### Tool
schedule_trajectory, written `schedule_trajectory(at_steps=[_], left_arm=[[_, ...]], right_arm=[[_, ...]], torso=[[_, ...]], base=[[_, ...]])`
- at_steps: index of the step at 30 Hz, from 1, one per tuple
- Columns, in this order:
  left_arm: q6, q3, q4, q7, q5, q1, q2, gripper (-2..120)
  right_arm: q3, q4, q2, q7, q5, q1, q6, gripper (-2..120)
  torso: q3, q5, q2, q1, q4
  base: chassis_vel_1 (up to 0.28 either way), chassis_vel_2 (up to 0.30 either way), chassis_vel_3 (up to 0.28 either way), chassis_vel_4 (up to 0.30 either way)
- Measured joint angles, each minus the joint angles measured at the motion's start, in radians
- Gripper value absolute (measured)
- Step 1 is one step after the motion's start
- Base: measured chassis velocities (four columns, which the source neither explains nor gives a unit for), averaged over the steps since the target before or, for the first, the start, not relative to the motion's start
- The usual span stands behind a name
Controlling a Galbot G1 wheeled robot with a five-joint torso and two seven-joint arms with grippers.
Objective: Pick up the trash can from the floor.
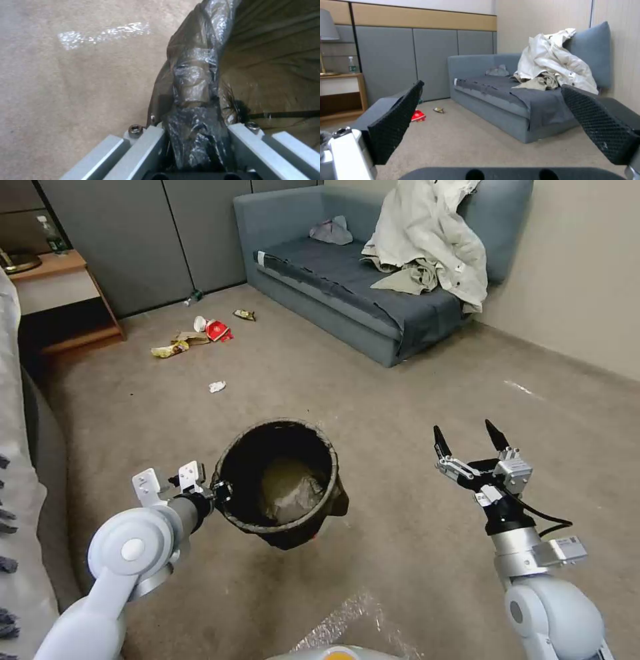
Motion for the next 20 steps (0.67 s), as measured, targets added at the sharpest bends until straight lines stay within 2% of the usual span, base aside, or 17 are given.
schedule_trajectory(at_steps=[20], left_arm=[[0.000,-0.004,0.016,-0.002,0.003,0.006,0.010,1]], right_arm=[[0.001,0.010,0.004,-0.008,-0.004,-0.010,-0.009,100]], torso=[[0.000,0.0000,0.000,0.000,0.0000]], base=[[0.000,0.000,0.000,0.000]])
